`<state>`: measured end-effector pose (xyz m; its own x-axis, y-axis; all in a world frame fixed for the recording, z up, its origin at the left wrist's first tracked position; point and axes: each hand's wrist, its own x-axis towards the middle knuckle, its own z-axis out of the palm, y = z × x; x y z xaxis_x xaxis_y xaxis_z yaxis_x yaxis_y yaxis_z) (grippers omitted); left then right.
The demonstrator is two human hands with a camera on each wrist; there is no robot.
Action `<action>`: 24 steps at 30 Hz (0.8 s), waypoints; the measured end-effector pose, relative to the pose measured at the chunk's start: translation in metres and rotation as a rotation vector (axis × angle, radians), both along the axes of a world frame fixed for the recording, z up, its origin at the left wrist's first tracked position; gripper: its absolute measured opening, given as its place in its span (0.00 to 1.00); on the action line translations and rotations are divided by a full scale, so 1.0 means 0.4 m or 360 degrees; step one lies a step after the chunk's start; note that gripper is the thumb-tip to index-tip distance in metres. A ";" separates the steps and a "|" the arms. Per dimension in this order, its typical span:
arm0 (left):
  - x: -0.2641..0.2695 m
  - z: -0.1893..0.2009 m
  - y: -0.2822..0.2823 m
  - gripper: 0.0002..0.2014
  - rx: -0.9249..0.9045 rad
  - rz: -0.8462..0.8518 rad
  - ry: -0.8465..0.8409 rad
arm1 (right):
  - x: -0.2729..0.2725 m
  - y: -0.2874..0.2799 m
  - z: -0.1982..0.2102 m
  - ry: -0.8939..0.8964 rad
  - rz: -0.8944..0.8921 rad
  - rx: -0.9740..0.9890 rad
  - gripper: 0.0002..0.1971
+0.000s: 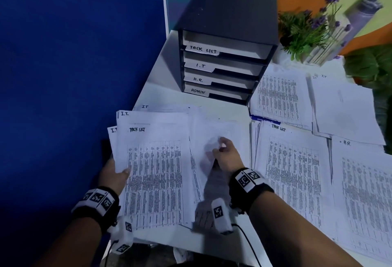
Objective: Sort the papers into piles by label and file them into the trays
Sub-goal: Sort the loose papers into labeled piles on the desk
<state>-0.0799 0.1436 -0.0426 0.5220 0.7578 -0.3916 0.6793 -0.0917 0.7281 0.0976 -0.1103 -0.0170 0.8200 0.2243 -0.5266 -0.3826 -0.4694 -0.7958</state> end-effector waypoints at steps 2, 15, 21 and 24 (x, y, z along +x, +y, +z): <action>-0.007 -0.017 0.006 0.21 -0.0038 0.0003 0.0046 | -0.005 0.026 0.005 0.0028 -0.0095 -0.0090 0.25; -0.007 -0.031 0.030 0.18 -0.0220 -0.0112 0.0122 | -0.039 0.155 -0.012 0.0234 -0.0009 0.0101 0.11; -0.053 -0.036 0.032 0.21 -0.0390 0.0123 -0.0160 | 0.000 0.159 -0.007 0.0327 0.0058 0.0145 0.34; -0.055 -0.040 0.031 0.15 -0.0410 0.0245 -0.0166 | -0.017 0.165 -0.023 0.0072 0.0471 -0.0148 0.27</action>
<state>-0.1019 0.1560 -0.0588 0.4564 0.7138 -0.5311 0.5913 0.2027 0.7805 0.0909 -0.0445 -0.0262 0.7016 0.3989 -0.5905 -0.2522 -0.6359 -0.7294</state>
